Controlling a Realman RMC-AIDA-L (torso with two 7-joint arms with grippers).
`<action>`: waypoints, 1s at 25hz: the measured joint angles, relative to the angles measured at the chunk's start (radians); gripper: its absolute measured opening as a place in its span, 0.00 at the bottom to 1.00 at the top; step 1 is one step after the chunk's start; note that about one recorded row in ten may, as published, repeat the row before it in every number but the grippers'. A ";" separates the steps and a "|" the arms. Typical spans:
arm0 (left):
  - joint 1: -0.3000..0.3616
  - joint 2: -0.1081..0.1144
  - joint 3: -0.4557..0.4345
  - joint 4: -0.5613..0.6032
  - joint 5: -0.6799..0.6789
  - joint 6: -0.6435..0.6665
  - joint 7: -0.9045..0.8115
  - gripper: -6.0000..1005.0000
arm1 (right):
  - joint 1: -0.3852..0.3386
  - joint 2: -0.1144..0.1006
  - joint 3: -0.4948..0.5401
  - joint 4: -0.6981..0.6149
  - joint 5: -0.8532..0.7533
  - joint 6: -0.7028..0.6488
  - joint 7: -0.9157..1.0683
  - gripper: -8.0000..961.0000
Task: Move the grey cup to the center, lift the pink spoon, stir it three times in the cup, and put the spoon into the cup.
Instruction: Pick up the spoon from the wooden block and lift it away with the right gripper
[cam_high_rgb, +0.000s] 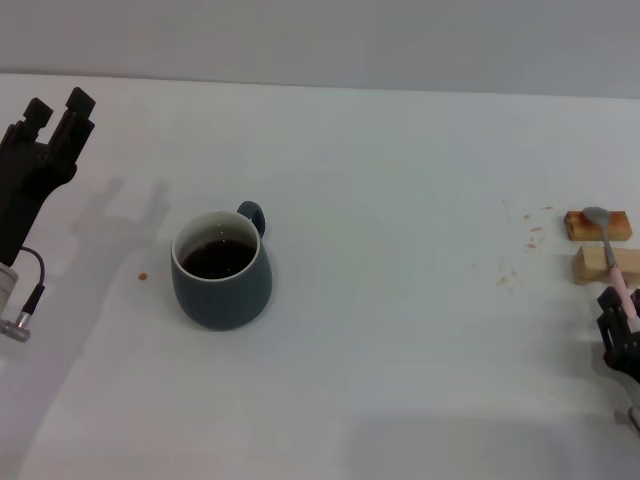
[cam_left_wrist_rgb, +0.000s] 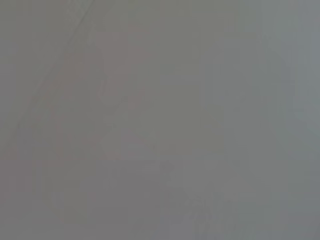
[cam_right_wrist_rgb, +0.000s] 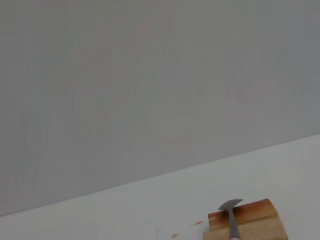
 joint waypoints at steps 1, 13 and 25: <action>0.000 0.000 0.000 0.000 0.000 0.000 0.000 0.69 | 0.001 0.000 0.002 0.000 0.000 0.000 0.000 0.34; 0.000 0.001 0.000 0.003 -0.003 0.000 0.000 0.69 | 0.009 0.000 0.008 0.000 0.000 0.006 0.001 0.29; 0.000 0.002 0.000 0.004 -0.003 0.000 0.000 0.69 | 0.012 0.000 0.009 -0.002 0.000 0.013 0.001 0.24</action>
